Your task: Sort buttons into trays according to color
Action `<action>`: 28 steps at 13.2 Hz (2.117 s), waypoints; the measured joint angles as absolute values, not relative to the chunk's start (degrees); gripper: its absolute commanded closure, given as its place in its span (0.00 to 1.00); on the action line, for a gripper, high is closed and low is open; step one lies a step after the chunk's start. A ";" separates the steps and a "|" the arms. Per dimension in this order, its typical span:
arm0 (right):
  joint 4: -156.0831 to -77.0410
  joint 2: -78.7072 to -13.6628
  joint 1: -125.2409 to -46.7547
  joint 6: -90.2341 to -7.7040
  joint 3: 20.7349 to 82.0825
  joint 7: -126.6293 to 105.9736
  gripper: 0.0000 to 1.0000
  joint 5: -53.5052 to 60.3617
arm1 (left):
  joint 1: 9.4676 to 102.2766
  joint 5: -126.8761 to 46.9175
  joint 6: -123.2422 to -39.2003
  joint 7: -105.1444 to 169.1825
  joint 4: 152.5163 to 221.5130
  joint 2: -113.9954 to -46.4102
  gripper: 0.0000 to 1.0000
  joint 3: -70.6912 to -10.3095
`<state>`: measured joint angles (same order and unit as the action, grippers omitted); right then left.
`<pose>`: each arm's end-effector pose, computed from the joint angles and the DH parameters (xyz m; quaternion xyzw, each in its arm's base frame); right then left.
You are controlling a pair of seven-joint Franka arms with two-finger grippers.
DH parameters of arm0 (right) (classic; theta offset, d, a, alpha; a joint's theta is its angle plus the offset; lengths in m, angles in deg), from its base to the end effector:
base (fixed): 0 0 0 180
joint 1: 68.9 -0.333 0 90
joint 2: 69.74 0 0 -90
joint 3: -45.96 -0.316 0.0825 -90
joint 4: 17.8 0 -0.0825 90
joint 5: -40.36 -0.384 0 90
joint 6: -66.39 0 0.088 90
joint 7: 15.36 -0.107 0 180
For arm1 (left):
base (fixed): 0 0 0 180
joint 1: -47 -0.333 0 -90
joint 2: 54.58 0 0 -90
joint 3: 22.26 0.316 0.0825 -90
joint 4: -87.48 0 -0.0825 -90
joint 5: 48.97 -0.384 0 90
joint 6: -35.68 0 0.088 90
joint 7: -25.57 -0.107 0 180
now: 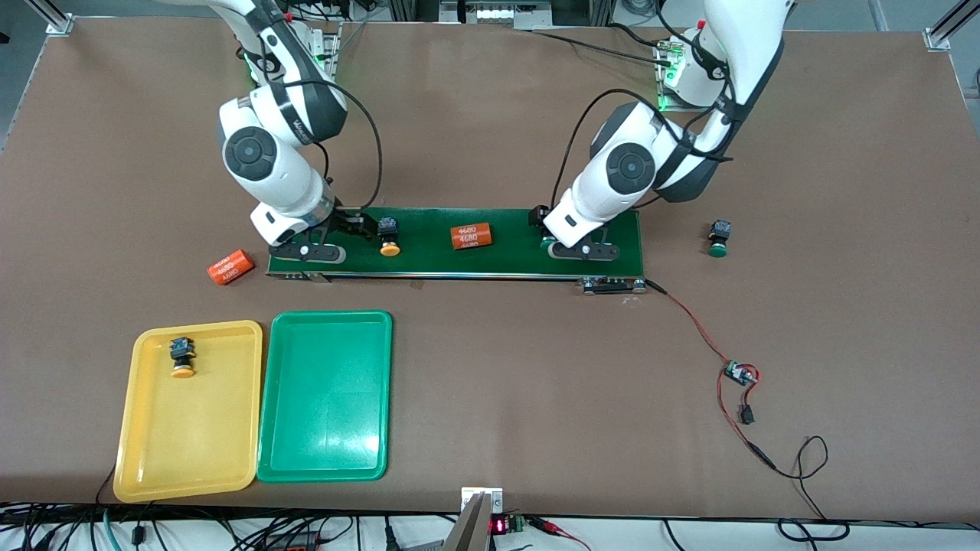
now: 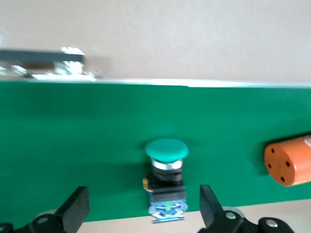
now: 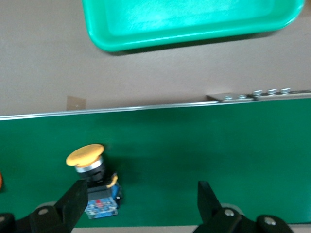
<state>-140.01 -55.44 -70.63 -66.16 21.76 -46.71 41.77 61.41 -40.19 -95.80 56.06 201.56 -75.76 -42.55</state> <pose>0.5082 0.2434 0.2962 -0.9979 0.0433 0.0405 0.0257 0.4972 -0.3397 0.2843 0.9923 0.0250 -0.0845 0.0871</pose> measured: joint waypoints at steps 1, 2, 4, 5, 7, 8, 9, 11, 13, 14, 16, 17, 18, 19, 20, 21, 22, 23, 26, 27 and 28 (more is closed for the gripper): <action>-140.01 -54.74 -71.11 -66.56 21.74 -47.53 0.00 42.51 | 61.24 -40.20 -93.91 56.00 201.54 -74.59 0.00 -41.01; -140.01 -54.05 -71.66 -66.94 21.74 -48.65 0.00 43.90 | 61.06 -40.55 -91.90 55.42 201.53 -73.54 0.00 -39.06; -140.02 -52.48 -72.83 -67.62 21.73 -51.31 0.00 47.51 | 60.17 -43.91 -87.84 52.77 201.54 -72.21 0.00 -35.90; -140.03 -51.65 -73.14 -68.10 21.74 -52.06 0.00 48.63 | 59.53 -47.10 -85.77 51.78 201.55 -72.01 0.00 -34.86; -140.02 -50.30 -73.22 -68.61 21.76 -52.45 0.03 49.41 | 57.83 -53.56 -80.87 50.22 201.66 -72.01 0.00 -33.19; -140.01 -49.94 -73.22 -68.90 21.79 -52.46 0.15 49.48 | 57.07 -56.25 -79.00 48.49 201.86 -72.04 0.00 -32.13; -140.01 -49.79 -73.21 -69.14 21.82 -52.48 0.30 49.49 | 56.49 -57.91 -77.64 45.45 202.26 -72.11 0.00 -31.00; -139.96 -49.79 -73.16 -69.31 21.85 -52.49 0.63 49.50 | 55.84 -58.67 -76.81 36.17 203.97 -72.38 0.00 -27.54; -139.76 -49.81 -72.88 -69.31 22.03 -52.48 0.81 49.53 | 55.18 -58.77 -77.94 26.83 206.01 -73.04 0.00 -24.00; -139.49 -49.83 -72.62 -69.31 22.13 -52.47 0.81 49.56 | 54.63 -58.78 -79.92 23.58 207.31 -73.37 0.00 -22.82; -138.72 -49.87 -71.89 -69.31 22.42 -52.29 0.82 49.66 | 53.51 -58.79 -85.64 19.96 211.09 -73.93 0.00 -21.50; -138.15 -49.89 -71.38 -69.26 22.73 -51.73 0.82 49.74 | 52.92 -58.79 -89.66 19.31 213.81 -74.05 0.00 -21.41; -137.24 -49.93 -70.80 -68.84 23.27 -50.36 0.82 49.81 | 52.66 -58.80 -93.23 18.99 216.33 -74.10 0.00 -21.35; -135.73 -49.95 -70.30 -67.46 24.27 -48.24 0.82 50.03 | 52.60 -58.80 -95.78 18.41 218.24 -74.16 0.03 -21.30; -134.10 -49.96 -69.96 -65.98 25.80 -45.72 0.82 50.51 | 52.60 -58.80 -96.88 17.76 219.23 -74.26 0.16 -21.16; -132.67 -49.96 -69.73 -65.14 27.74 -43.19 0.81 51.01 | 52.60 -58.80 -97.12 16.88 219.66 -74.45 0.31 -20.87; -131.61 -49.96 -69.51 -64.79 29.80 -40.56 0.81 51.40 | 52.59 -58.80 -97.14 16.21 219.89 -74.76 0.48 -20.57; -130.85 -49.91 -69.28 -64.74 31.85 -37.85 0.81 51.82 | 52.59 -58.80 -97.15 15.93 219.98 -75.10 0.58 -20.40; -127.56 -48.39 -68.22 -64.78 37.42 -29.75 0.80 51.94 | 52.59 -58.80 -97.24 15.85 219.87 -75.34 0.81 -20.35; -125.76 -47.05 -67.71 -64.79 38.63 -28.42 0.79 52.04 | 52.59 -58.80 -97.40 15.85 219.50 -75.11 0.81 -20.36; -123.83 -45.28 -67.31 -64.88 39.79 -27.44 0.79 52.82 | 52.62 -58.71 -97.18 15.85 218.61 -74.75 0.81 -20.47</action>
